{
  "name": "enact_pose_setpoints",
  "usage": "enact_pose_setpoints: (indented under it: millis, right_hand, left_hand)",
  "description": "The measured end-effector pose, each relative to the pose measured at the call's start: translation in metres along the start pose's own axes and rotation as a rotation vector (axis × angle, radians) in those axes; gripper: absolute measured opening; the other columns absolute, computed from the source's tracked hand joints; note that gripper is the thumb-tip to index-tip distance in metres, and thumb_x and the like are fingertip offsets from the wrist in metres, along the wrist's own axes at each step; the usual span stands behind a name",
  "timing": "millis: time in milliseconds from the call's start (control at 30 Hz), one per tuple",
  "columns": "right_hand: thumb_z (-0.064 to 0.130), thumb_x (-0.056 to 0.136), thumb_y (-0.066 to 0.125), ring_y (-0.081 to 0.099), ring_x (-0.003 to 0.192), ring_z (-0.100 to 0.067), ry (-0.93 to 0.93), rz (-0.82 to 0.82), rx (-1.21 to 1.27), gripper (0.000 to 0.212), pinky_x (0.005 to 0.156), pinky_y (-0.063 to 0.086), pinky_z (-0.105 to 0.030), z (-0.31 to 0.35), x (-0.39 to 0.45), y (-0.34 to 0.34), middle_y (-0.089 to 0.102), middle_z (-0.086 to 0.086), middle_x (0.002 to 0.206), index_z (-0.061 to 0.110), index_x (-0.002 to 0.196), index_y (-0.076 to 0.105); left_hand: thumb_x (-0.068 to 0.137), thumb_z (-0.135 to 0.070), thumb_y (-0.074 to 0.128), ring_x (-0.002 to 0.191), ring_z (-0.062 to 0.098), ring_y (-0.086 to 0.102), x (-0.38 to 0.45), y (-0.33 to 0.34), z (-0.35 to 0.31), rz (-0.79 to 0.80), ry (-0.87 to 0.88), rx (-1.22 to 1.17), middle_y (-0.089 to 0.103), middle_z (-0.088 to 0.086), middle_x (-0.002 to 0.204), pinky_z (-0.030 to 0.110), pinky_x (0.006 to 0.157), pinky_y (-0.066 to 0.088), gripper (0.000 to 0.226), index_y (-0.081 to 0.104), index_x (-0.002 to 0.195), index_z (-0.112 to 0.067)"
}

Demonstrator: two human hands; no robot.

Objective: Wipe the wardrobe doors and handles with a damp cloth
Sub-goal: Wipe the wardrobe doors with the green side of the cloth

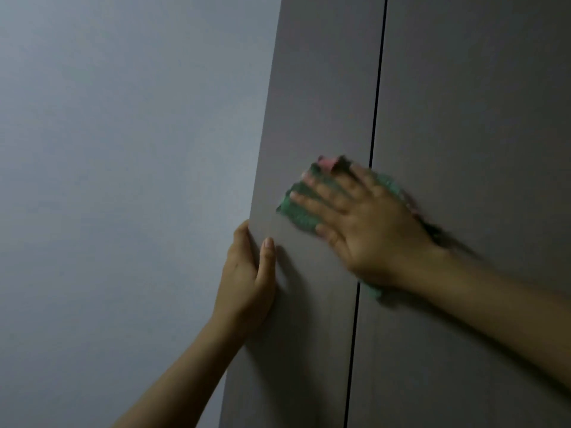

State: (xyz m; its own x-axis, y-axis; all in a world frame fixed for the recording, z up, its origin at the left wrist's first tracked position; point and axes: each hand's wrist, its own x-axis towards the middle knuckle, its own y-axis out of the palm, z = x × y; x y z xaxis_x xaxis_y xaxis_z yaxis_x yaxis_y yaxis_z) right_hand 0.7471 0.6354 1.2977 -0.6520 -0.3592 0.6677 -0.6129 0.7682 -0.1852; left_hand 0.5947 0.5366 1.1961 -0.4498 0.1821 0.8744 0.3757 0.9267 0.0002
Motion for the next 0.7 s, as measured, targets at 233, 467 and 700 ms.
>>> enact_pose_setpoints:
  millis: [233, 467, 700]
  right_hand:
    - [0.037, 0.097, 0.025, 0.022, 0.144, -0.03, 0.201, -0.094, -0.024, 0.054, 0.116, 0.016, -0.051, 0.017, -0.005, 0.005, 0.031, -0.006, 0.153, 0.02, 0.147, 0.034]
    - [0.037, 0.098, 0.03, 0.026, 0.143, -0.027, -0.113, 0.049, 0.027, 0.049, 0.116, 0.017, -0.046, 0.047, -0.05, 0.01, 0.033, -0.003, 0.152, 0.022, 0.144, 0.04]
    - [0.035, 0.097, 0.031, 0.023, 0.144, -0.028, -0.035, -0.013, 0.018, 0.051, 0.115, 0.016, -0.049, 0.066, -0.052, 0.017, 0.031, -0.004, 0.153, 0.022, 0.145, 0.038]
  left_hand:
    - [0.087, -0.053, 0.026, 0.112, 0.006, 0.047, 0.001, -0.004, -0.002, 0.049, -0.038, -0.091, 0.049, -0.01, 0.128, 0.021, 0.091, 0.033, 0.058, 0.036, 0.137, -0.024]
    - [0.091, -0.05, 0.022, 0.116, 0.003, 0.047, 0.003, -0.02, -0.008, 0.261, -0.142, -0.276, 0.045, -0.006, 0.13, 0.021, 0.104, 0.037, 0.053, 0.03, 0.137, -0.025]
    - [0.104, -0.032, 0.022, 0.13, 0.006, 0.039, -0.017, -0.02, 0.008, 0.213, -0.212, -0.199, 0.04, -0.007, 0.145, 0.023, 0.109, 0.028, 0.045, 0.029, 0.148, -0.025]
